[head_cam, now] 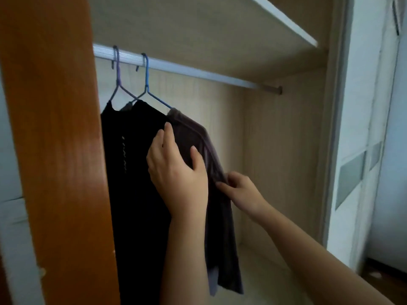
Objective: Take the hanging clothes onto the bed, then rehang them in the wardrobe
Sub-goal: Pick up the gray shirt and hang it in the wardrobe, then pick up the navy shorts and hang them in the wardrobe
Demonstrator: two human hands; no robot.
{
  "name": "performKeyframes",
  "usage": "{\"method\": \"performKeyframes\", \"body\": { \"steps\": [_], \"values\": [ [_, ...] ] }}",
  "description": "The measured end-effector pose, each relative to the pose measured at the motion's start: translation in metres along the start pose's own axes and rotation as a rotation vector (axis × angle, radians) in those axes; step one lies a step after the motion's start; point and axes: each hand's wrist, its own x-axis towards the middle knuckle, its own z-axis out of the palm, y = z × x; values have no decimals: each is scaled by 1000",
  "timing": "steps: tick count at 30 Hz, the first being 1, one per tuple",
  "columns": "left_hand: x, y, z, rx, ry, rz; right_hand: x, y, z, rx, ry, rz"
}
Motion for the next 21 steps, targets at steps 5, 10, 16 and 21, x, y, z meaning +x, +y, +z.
{"method": "performKeyframes", "body": {
  "steps": [5, 10, 16, 21],
  "values": [
    [-75, 2, 5, -152, -71, 159, -85, 77, -19, -38, 36, 200],
    [-189, -14, -8, -297, -615, 237, -232, 167, -35, -19, 164, 602],
    [-327, -65, -80, -294, -1415, -274, -435, 209, -35, -86, 444, 1116],
    [-379, -80, -143, -140, -1826, -576, -580, 178, -28, -232, 686, 1445]
  ]
}}
